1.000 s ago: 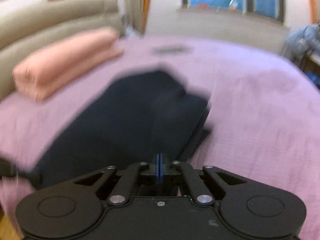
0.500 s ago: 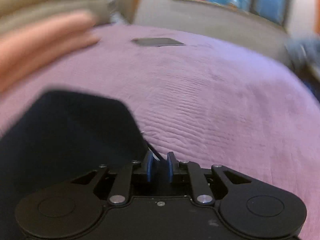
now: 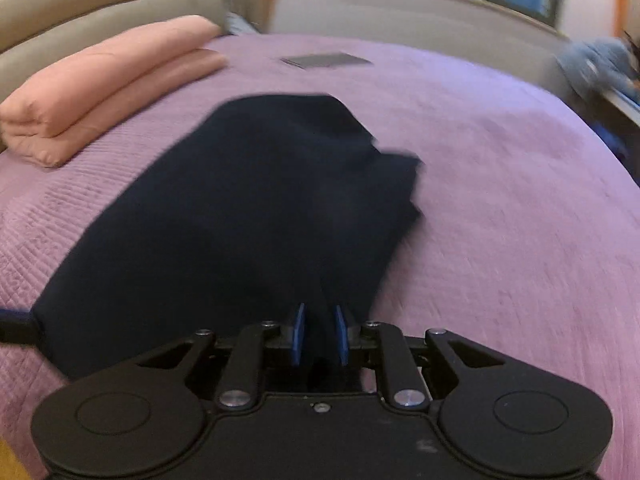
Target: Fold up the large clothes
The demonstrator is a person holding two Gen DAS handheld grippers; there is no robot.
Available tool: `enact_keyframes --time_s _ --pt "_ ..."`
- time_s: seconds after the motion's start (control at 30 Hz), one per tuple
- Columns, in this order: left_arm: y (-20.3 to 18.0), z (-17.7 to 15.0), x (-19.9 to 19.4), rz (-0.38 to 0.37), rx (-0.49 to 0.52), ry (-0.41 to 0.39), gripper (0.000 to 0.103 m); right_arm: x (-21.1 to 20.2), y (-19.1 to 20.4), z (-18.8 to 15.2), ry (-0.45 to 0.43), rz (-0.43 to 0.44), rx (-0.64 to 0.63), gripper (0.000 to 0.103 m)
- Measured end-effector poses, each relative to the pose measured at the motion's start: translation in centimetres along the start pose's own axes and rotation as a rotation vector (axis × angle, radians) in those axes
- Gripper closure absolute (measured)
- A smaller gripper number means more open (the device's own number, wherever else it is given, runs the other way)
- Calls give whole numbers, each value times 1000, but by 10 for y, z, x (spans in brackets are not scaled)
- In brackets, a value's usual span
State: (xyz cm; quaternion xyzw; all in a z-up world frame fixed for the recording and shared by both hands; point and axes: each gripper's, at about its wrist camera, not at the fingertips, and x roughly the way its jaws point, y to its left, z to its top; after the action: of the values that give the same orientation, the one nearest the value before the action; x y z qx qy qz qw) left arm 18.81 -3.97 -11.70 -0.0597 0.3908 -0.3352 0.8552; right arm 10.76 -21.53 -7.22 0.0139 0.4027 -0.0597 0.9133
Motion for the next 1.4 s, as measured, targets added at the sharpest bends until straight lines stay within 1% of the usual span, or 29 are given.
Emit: enact_keyframes --time_s 0.03,0.1,0.13,0.2,0.23,0.27,0.3,0.37,0.4,0.43,0.47,0.5,0.53,0.57,0.63,0.73,0.83,0.93,1.0,1.17,1.4 --pt "-6 -1 -7 33 21 -8 94 -8 1 -2 16 -21 10 75" --pt "-16 -3 -20 87 50 -14 93 -24 4 -10 57 -52 28 75" --pt "-20 -4 -27 104 57 -15 92 -32 5 -14 73 -56 45 75" --pt "-30 -5 -44 123 66 -31 91 -58 7 -19 77 -43 79 75" --pt "-36 -4 -53 129 70 -42 88 -71 6 -23 68 -40 91 73" --pt "-42 -4 -65 139 76 -58 84 -87 9 -23 57 -41 100 62" --pt "-48 -3 -75 150 81 -72 82 -102 11 -20 41 -40 106 57" --pt "-62 0 -97 184 101 -105 69 -127 19 -17 -15 -28 109 41" --pt "-71 3 -108 209 116 -126 66 -141 23 -12 -47 -29 111 35" --pt "-79 5 -120 237 132 -146 57 -156 27 -8 -84 -32 114 24" --pt "-91 9 -132 268 152 -169 43 -173 31 -4 -123 -32 122 24" --pt "-98 12 -141 288 164 -180 33 -187 36 -1 -150 -35 130 23" --pt "-106 16 -150 312 170 -188 15 -199 39 3 -168 -40 137 22" --pt "-112 21 -157 339 163 -194 10 -209 44 7 -178 -50 146 21" --pt "-121 30 -169 359 138 -186 10 -224 51 13 -158 -64 157 21" --pt "-133 39 -184 371 130 -182 10 -238 57 17 -118 -61 161 21" --pt "-145 42 -190 398 121 -171 5 -238 56 15 -107 -44 188 21" --pt "-150 37 -193 417 114 -165 5 -235 57 9 -83 -49 198 20" --pt "-150 31 -190 423 107 -153 5 -232 58 5 -65 -50 194 20" --pt "-140 23 -177 411 69 -93 5 -224 61 -1 -28 -40 183 20" --pt "-137 19 -171 429 59 -84 5 -221 61 -4 -22 -44 180 20"
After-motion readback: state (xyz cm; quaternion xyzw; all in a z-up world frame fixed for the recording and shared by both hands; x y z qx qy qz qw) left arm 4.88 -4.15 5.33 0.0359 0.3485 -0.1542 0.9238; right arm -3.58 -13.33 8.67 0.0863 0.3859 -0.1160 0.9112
